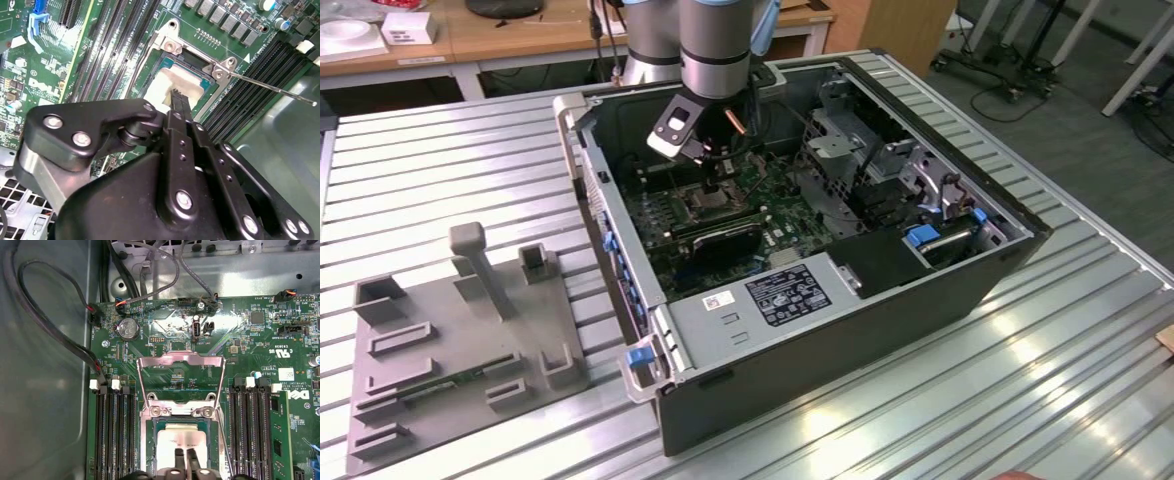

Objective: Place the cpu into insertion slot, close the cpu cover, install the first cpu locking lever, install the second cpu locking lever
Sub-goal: 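Place the cpu into insertion slot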

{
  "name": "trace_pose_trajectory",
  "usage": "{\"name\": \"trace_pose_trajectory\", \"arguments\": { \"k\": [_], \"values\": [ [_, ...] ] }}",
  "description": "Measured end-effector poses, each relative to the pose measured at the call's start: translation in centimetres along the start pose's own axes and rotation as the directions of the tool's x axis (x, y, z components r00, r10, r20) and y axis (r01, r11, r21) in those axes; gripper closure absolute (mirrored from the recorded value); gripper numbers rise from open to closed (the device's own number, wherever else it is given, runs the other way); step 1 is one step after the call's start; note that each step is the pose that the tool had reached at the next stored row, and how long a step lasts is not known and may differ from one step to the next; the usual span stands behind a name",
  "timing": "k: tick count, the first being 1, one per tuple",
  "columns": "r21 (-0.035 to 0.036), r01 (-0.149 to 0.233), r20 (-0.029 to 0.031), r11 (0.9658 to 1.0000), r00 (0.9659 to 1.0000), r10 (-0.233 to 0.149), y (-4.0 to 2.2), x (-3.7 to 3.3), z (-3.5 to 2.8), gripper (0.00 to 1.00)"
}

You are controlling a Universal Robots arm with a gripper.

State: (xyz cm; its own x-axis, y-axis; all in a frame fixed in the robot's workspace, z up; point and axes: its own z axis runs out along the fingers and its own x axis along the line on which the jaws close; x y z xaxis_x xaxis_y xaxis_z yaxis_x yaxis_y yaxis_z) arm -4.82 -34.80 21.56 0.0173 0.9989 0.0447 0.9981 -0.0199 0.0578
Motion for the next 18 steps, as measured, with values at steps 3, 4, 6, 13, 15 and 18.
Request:
{"name": "trace_pose_trajectory", "arguments": {
  "k": [3,4,6,13,15,18],
  "values": [
    [0.0,0.0,0.0008,1.0,1.0,0.0,0.0,0.0,0.0,0.89],
    [-0.0001,0.0,0.001,1.0,1.0,0.0,0.0,0.0,0.0,0.89],
    [0.0,0.0,0.0015,1.0,1.0,0.0,0.0,0.0,0.0,0.89],
    [-0.0003,0.001,0.0139,1.0,0.9999,-0.001,0.0,0.0,0.01,0.89],
    [-0.0004,0.001,0.011,1.0,0.9999,-0.001,-0.01,0.0,0.15,0.89],
    [0.0001,0.0,0.0038,1.0,1.0,0.0,-0.03,-0.02,0.36,0.89]
  ]
}}
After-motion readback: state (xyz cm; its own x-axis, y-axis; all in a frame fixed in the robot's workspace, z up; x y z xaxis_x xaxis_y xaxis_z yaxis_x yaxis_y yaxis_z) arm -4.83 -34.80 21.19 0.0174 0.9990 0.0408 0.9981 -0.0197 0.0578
